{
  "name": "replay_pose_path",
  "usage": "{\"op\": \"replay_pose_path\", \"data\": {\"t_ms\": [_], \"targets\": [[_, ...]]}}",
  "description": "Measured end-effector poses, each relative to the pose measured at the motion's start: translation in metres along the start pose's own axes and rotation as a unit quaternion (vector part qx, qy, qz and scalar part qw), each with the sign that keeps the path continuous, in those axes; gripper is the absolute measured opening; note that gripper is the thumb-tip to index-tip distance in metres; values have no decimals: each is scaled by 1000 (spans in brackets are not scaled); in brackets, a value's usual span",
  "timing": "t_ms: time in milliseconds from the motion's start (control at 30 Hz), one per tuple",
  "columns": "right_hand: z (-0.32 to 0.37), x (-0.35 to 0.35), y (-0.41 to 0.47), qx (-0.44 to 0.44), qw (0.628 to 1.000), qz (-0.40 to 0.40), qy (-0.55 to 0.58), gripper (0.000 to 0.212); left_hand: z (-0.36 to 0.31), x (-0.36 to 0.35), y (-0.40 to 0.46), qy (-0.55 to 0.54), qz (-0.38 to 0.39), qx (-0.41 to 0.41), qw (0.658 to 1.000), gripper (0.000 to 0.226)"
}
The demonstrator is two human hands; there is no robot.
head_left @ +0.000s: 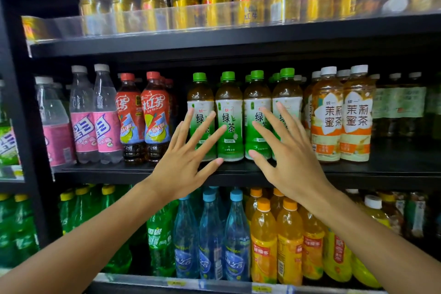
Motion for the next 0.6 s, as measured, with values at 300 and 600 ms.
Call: {"op": "replay_pose_path", "data": {"t_ms": [300, 600], "targets": [[177, -46, 0, 130, 957, 124, 229, 47, 90, 63, -151, 62, 63, 78, 993, 59], [491, -168, -43, 269, 818, 354, 364, 51, 252, 99, -488, 151, 314, 292, 891, 80]]}}
Point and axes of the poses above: each hand's wrist, its own y-axis towards the middle knuckle, its own x-axis out of the back of the hand, z = x × y, the point moved 10 cm from there along y, towards the middle knuckle, and after that the axes turned 6 degrees about x, right-handed, at the moved point
